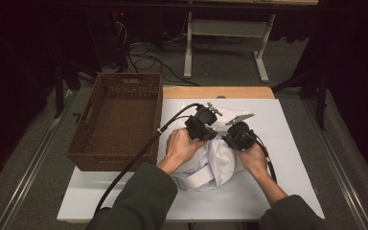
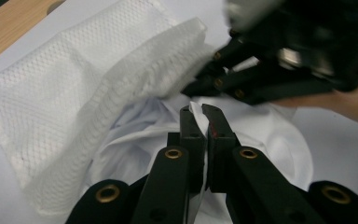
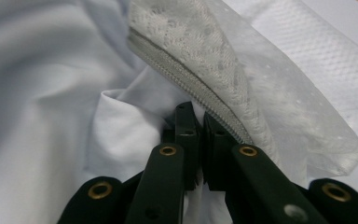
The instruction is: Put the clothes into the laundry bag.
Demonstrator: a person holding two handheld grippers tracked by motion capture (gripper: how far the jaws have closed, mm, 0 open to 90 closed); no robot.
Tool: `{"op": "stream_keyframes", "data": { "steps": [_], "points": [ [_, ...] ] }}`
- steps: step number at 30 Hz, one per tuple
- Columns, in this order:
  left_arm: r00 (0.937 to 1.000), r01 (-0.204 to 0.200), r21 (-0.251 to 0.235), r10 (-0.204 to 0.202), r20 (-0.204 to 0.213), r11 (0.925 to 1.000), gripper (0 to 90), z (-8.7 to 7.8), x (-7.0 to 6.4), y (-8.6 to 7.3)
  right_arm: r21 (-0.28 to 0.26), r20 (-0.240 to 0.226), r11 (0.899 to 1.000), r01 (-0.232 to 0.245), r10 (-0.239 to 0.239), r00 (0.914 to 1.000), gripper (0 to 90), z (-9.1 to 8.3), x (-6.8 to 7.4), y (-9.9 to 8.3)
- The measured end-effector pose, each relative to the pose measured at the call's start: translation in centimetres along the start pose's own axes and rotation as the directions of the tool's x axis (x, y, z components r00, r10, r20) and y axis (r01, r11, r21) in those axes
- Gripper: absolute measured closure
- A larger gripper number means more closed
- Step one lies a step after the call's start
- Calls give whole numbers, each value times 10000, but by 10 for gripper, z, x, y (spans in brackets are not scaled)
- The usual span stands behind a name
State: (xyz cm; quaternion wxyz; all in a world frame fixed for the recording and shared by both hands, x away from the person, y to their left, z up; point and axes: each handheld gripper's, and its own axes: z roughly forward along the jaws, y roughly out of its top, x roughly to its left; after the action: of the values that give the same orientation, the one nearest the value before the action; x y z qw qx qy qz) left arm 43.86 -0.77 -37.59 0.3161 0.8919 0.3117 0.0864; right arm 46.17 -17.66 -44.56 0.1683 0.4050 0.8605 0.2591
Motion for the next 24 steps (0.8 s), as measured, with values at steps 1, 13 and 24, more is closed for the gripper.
{"op": "stream_keyframes", "data": {
  "steps": [1, 13, 24],
  "points": [
    [10000, -75, 207, 76, -36, 9998, 879, 4, -1, -2, 53, -41, 10000, 8, -7, 10000, 857, 3, -2, 0],
    [9976, 185, 862, -126, -688, 9961, 712, 34, 2, -21, -420, -502, 9972, 627, -648, 9966, 680, -43, 3, -18],
    [9956, 329, 1302, -211, -911, 9909, 364, 29, -12, -27, -797, -73, 9966, 208, -215, 9997, 706, -62, -17, -29]
  ]
}}
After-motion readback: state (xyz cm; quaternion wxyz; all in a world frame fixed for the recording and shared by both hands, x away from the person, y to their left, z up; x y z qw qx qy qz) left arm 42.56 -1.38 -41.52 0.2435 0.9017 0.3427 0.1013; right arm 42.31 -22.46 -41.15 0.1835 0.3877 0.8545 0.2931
